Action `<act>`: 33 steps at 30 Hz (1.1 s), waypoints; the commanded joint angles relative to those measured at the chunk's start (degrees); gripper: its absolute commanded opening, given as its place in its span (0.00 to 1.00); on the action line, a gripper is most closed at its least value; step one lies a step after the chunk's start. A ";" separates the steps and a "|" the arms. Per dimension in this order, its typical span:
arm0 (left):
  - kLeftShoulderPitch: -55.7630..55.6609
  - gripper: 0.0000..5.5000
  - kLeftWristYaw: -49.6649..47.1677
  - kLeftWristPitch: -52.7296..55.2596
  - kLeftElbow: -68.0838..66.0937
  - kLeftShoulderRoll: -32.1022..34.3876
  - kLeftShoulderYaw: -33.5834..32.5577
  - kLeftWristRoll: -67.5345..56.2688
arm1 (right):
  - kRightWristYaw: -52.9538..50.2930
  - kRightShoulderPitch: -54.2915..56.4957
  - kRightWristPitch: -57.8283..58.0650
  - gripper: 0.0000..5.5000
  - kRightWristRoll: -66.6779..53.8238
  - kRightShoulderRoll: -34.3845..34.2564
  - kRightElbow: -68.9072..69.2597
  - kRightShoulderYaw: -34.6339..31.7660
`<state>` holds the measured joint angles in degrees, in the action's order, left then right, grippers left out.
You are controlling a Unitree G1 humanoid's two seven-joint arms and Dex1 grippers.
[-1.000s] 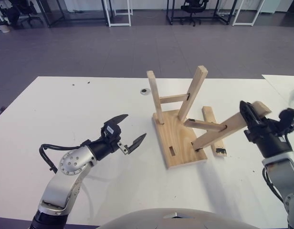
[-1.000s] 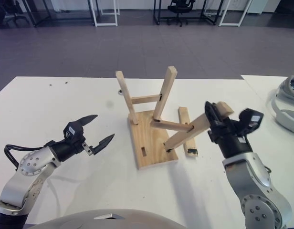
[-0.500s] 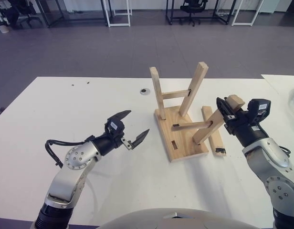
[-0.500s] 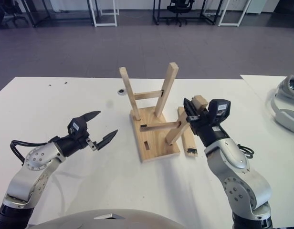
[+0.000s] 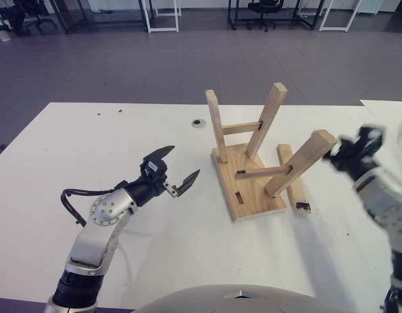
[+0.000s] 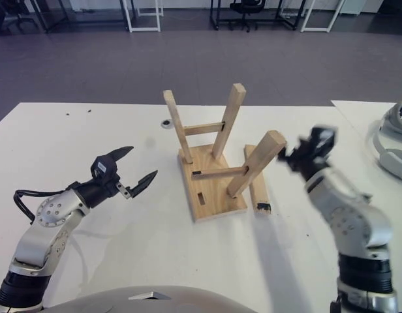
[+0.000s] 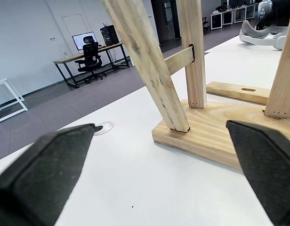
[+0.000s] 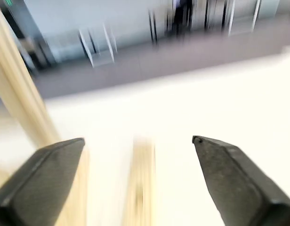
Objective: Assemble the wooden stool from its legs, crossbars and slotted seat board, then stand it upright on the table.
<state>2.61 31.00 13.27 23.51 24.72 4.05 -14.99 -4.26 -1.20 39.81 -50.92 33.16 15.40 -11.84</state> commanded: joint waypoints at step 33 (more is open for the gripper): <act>-57.39 0.84 -24.12 22.31 -10.66 -13.49 -23.21 -61.37 | 36.71 42.31 -32.58 0.38 29.86 2.32 8.28 15.00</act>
<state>-53.21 7.96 34.66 13.75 10.64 -18.73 -74.19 31.13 40.41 5.61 -19.27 37.28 21.51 1.63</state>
